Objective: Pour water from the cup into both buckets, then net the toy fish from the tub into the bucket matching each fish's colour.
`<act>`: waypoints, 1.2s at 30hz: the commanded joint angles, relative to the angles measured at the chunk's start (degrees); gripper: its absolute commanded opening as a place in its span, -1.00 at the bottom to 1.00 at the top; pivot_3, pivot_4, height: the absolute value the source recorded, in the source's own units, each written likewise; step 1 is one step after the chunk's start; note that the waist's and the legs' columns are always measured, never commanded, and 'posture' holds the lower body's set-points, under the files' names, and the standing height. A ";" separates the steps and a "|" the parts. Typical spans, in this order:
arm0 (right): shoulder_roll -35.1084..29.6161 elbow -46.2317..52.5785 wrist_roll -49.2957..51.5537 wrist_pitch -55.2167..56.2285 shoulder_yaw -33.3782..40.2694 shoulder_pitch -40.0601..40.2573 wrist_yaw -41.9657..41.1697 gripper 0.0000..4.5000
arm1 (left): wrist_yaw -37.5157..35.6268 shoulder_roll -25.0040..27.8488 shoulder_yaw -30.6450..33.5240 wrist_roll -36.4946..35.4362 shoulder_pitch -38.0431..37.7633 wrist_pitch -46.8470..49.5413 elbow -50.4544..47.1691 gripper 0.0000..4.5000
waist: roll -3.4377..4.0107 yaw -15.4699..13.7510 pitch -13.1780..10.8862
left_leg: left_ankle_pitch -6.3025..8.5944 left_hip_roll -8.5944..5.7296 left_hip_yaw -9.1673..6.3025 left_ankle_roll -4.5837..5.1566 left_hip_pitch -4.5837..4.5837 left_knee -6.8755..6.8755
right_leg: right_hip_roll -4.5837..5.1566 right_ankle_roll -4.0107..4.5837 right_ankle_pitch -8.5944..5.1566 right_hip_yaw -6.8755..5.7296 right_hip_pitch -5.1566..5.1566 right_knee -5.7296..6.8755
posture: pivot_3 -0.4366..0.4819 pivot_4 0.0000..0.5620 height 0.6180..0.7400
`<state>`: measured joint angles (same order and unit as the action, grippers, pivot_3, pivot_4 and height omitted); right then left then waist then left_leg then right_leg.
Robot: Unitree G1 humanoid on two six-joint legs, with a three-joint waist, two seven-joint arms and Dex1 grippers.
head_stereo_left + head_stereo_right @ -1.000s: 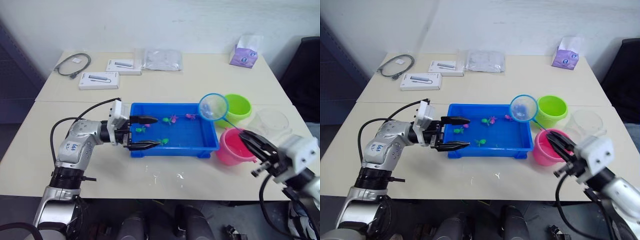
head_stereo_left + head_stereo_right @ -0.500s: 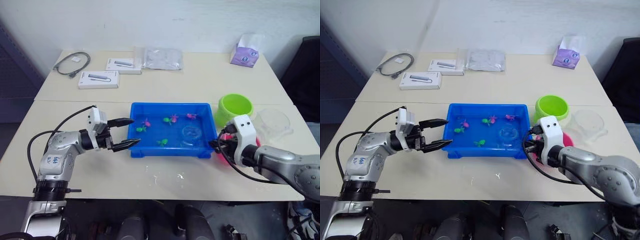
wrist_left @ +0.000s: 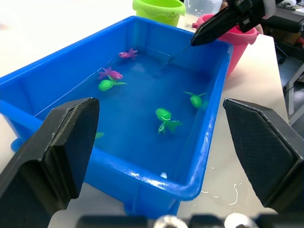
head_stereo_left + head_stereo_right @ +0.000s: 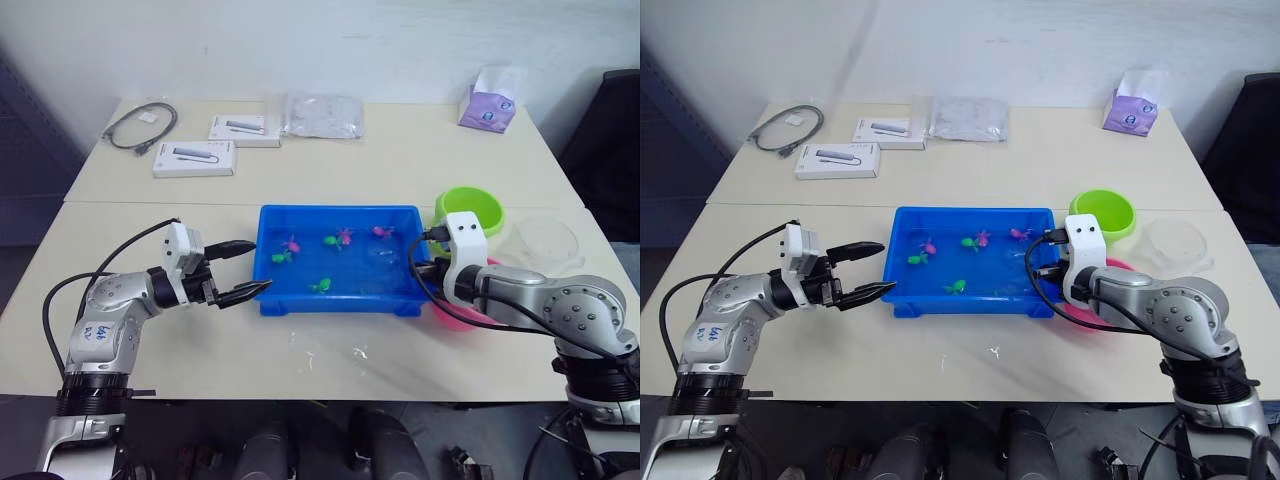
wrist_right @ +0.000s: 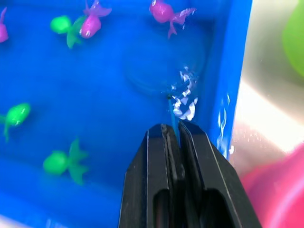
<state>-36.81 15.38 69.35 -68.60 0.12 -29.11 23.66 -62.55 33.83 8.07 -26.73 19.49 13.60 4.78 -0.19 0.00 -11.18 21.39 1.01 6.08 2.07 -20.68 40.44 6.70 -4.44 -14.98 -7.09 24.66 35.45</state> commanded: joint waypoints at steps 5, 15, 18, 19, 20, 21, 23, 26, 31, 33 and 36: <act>2.14 6.27 -8.97 4.25 1.38 2.47 -8.09 -1.00 | -0.17 0.22 1.19 -1.13 -0.57 -1.66 -2.00 0.99 | 0.00 0.12 0.00 | 0.00 -0.01 -0.02 0.00 -0.26 -0.01 | -0.01 -0.04 0.02 -0.04 0.25 -0.04 | -0.05 -0.47 1.00; -2.03 16.30 -19.37 12.93 2.27 11.62 -23.81 -1.00 | -0.67 0.43 0.71 -1.00 -0.08 -2.03 -1.75 0.99 | 0.00 -0.03 0.00 | -0.02 -0.08 0.04 0.01 -0.53 -0.04 | -0.12 -0.04 0.02 -0.15 0.54 -0.01 | -0.05 -0.47 1.00; -2.65 17.98 -21.71 15.25 3.43 14.80 -26.81 -1.00 | -0.85 0.35 0.26 -1.02 0.52 -1.77 -1.93 0.99 | -0.01 -0.04 0.00 | -0.03 -0.10 0.03 0.03 -0.51 -0.04 | -0.13 -0.07 0.04 -0.17 0.52 0.00 | -0.05 -0.47 1.00; -2.81 18.76 -22.87 16.67 3.76 15.97 -28.00 -1.00 | -1.03 0.33 0.14 -1.03 0.65 -1.81 -1.86 0.99 | -0.01 -0.04 0.00 | -0.03 -0.11 0.03 0.03 -0.51 -0.04 | -0.13 -0.07 0.04 -0.17 0.52 0.00 | -0.05 -0.47 1.00; -2.91 19.41 -23.99 18.14 4.00 16.96 -29.29 -1.00 | -1.25 0.31 0.05 -1.05 0.76 -1.88 -1.78 0.99 | -0.01 -0.03 0.00 | -0.03 -0.11 0.03 0.03 -0.51 -0.04 | -0.13 -0.07 0.04 -0.17 0.52 0.00 | -0.05 -0.47 1.00; -3.01 20.00 -24.93 19.14 4.23 17.84 -30.25 -1.00 | -1.53 0.30 -0.01 -1.07 0.80 -1.98 -1.71 0.99 | -0.01 -0.03 0.00 | -0.03 -0.11 0.03 0.03 -0.50 -0.04 | -0.13 -0.07 0.04 -0.17 0.52 0.01 | -0.05 -0.47 1.00; -3.49 21.68 -26.28 21.01 5.35 20.15 -32.50 -1.00 | -2.10 0.33 -0.11 -1.08 0.98 -2.19 -1.49 0.99 | -0.01 -0.04 0.00 | -0.03 -0.12 0.03 0.03 -0.50 -0.04 | -0.15 -0.07 0.04 -0.17 0.52 0.00 | -0.05 -0.47 1.00; -4.40 25.52 -27.12 24.96 10.46 25.76 -36.77 -1.00 | -2.89 0.24 -0.52 -1.04 1.97 -2.21 -0.98 0.99 | -0.01 -0.26 0.00 | -0.03 -0.12 0.00 0.03 -0.52 -0.04 | -0.17 -0.07 0.04 -0.22 0.51 -0.01 | -0.05 -0.47 1.00; -4.59 30.55 -26.87 30.95 20.92 36.38 -44.28 -1.00 | -3.81 -0.83 -2.10 -1.04 4.82 -1.85 -0.05 0.99 | -0.02 -1.23 0.01 | -0.04 -0.17 0.02 0.05 -0.43 -0.04 | -0.19 -0.10 0.06 -0.30 0.44 -0.01 | -0.05 -0.47 1.00; -4.06 32.37 -26.51 32.80 24.91 40.81 -47.04 -1.00 | -3.99 -1.64 -3.03 -0.95 6.17 -1.58 0.36 0.99 | -0.04 -1.35 0.02 | -0.04 -0.17 0.01 0.05 -0.40 -0.04 | -0.20 -0.10 0.06 -0.30 0.39 -0.02 | -0.05 -0.47 1.00; -2.89 34.43 -26.77 35.92 29.38 45.90 -49.82 -1.00 | -4.42 -2.84 -4.38 -0.62 8.23 -1.27 1.32 0.99 | -0.05 -1.50 0.03 | -0.04 -0.19 -0.05 0.06 -0.38 -0.04 | -0.19 -0.11 0.06 -0.28 0.33 -0.04 | -0.05 -0.47 1.00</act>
<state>-40.14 47.11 42.13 -35.37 26.21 16.16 -24.60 -66.42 31.30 3.94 -26.77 26.62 12.41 6.34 -0.24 -1.51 -11.16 21.35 0.81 6.03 2.15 -21.03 40.40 6.48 -4.56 -14.91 -7.38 24.95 35.40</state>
